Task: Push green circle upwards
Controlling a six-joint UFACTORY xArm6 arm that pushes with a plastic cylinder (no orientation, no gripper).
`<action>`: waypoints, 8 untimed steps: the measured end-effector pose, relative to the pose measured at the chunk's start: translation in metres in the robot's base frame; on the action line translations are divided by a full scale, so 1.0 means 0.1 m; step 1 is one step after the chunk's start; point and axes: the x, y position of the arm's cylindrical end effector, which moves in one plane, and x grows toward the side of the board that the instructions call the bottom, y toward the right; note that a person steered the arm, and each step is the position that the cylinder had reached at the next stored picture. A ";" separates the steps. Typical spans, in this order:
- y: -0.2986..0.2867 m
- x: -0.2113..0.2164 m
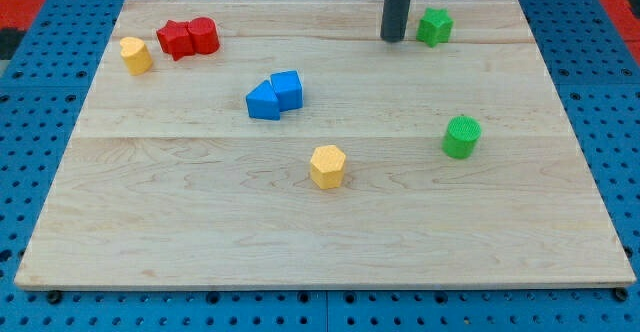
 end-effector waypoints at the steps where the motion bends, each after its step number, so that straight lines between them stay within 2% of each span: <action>1: 0.05 0.75; 2: 0.21 1.28; 4: 0.54 1.84; 5: 0.84 1.88; 7: 0.52 1.41; 8: 0.82 1.41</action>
